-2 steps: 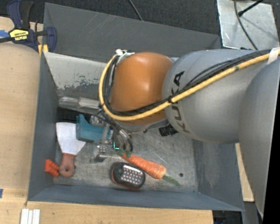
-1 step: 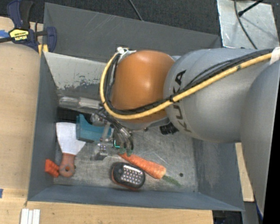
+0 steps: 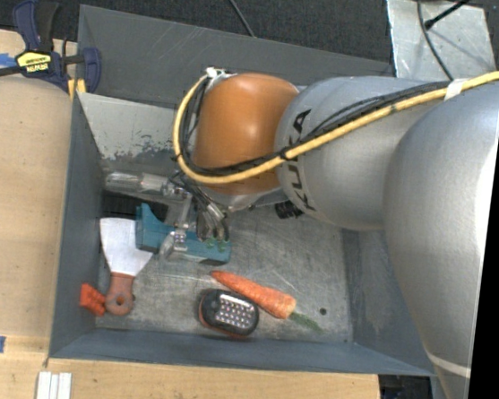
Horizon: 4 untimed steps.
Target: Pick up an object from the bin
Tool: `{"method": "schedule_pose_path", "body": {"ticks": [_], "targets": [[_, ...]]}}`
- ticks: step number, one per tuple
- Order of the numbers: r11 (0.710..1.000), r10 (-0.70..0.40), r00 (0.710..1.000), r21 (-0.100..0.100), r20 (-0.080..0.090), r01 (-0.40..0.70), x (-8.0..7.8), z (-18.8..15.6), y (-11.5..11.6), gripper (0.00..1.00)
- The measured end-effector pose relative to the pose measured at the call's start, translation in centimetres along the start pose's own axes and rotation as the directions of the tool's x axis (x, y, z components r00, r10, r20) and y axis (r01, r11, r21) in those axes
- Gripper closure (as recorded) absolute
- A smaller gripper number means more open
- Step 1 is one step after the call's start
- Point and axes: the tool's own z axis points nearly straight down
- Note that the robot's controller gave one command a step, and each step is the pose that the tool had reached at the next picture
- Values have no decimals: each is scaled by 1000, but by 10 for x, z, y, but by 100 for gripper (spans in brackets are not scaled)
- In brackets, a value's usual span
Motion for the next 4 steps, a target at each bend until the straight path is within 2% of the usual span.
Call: {"method": "schedule_pose_path", "body": {"ticks": [1, 2, 3, 4], "targets": [[998, 69, 998, -2, -8, -69, -1, 65, -36, 100], [998, 69, 998, -3, -8, -69, -1, 65, -36, 100], [979, -204, 979, 3, -14, 204, -13, -51, -31, 100], [979, -203, 979, 3, -19, 203, -11, -49, -31, 100]]}}
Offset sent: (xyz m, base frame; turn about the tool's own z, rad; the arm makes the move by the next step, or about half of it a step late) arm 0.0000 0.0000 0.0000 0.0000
